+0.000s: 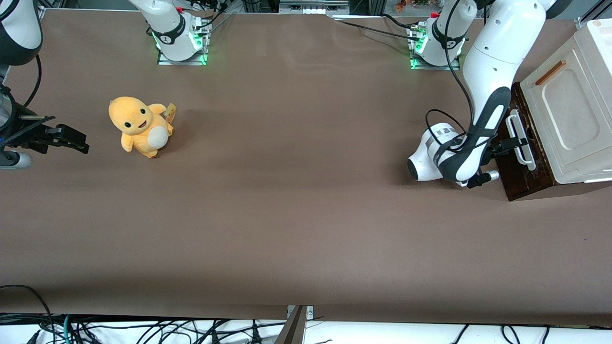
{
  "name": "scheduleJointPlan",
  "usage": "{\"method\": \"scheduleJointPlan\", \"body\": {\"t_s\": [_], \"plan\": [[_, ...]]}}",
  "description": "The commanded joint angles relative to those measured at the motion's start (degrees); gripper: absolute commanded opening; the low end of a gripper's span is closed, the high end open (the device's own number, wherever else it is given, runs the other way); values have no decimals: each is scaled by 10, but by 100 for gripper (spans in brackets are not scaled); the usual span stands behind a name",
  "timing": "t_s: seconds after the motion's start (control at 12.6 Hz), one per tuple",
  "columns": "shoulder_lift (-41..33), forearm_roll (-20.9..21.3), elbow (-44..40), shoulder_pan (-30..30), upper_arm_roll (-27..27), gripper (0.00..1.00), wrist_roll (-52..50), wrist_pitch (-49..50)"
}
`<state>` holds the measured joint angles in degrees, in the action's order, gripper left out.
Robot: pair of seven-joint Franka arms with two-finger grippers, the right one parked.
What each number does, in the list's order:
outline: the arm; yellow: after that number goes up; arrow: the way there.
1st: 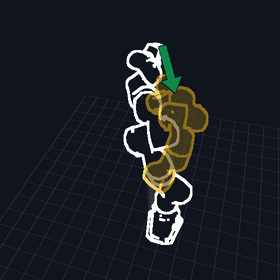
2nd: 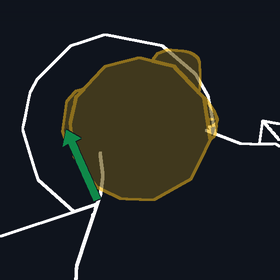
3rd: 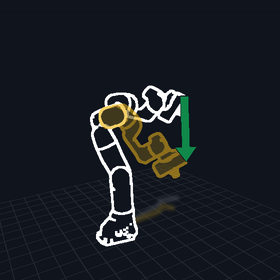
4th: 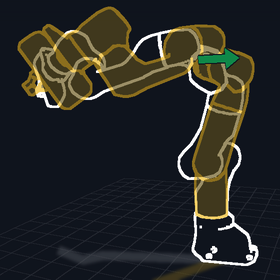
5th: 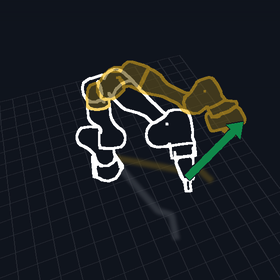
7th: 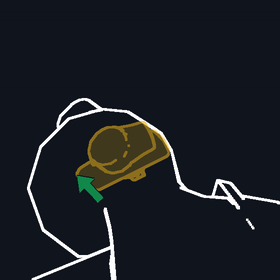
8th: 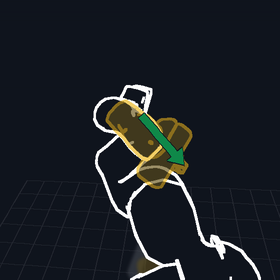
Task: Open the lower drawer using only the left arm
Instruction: 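Advance the open left gripper around the white bar handle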
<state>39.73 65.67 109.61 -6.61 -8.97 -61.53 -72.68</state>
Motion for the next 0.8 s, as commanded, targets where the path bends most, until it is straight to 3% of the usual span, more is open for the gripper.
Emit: {"method": "scheduleJointPlan", "body": {"t_s": [0.0, 0.72], "plan": [[-3, 20, 7, 8, -4, 80, -3, 6], [-3, 17, 3, 10, -4, 45, -3, 6]]}}
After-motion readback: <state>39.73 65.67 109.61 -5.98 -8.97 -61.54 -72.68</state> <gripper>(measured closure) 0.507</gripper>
